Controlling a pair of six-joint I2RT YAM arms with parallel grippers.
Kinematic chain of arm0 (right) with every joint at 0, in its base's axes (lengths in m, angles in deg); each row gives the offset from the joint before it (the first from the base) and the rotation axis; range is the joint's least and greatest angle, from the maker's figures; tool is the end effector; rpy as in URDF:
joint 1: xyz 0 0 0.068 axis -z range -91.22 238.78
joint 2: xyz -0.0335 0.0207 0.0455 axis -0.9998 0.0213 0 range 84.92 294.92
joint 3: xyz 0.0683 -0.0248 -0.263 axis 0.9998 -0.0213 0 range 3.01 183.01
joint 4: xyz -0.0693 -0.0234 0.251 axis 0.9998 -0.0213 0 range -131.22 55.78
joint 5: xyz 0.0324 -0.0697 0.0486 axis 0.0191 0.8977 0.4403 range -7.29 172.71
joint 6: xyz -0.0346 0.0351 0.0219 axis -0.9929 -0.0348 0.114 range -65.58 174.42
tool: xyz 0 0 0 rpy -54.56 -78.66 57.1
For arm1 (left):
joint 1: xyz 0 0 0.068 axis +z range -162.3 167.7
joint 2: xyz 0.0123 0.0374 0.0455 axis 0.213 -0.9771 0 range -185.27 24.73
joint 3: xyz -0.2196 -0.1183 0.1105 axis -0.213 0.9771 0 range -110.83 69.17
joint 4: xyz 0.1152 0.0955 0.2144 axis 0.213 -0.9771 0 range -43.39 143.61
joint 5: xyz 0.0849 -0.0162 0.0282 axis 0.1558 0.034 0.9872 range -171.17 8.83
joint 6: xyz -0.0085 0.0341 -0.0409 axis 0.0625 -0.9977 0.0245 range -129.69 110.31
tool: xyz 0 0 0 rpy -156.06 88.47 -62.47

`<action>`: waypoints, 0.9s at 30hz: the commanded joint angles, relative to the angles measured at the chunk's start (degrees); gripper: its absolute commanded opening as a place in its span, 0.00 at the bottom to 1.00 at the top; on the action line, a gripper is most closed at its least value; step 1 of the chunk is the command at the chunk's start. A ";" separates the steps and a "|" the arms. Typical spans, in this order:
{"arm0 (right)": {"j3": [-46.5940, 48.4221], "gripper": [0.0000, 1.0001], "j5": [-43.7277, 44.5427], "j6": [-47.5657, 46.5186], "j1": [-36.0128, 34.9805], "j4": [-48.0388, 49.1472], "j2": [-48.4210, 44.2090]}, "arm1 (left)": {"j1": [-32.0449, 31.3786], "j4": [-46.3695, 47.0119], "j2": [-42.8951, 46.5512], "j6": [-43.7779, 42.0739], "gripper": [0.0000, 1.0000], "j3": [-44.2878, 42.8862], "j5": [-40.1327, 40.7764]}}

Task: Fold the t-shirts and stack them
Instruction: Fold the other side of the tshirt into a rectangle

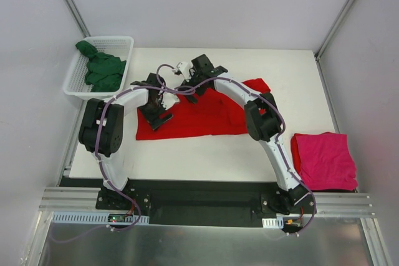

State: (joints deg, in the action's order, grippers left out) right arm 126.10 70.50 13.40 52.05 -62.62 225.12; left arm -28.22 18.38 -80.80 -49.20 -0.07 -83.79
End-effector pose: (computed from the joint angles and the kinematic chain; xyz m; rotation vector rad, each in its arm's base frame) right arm 0.4370 0.3355 0.1901 -1.5550 1.7655 0.2152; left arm 0.3442 -0.1000 0.1673 1.3192 2.4885 0.0306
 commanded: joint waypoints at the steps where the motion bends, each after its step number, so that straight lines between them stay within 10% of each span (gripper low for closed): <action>1: 3.65 1.00 1.13 -0.55 -0.36 3.97 -2.13 | -1.57 -0.81 -0.55 1.27 0.82 1.64 -3.10; 27: 2.16 0.97 0.34 -12.24 -2.64 3.18 1.21 | -3.76 -1.60 1.65 1.71 0.82 3.49 -2.40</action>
State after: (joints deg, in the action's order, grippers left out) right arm 125.64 73.78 5.18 50.35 -56.41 225.82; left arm -31.13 18.62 -78.73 -47.80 2.80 -84.18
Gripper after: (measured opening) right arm 0.968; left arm 0.820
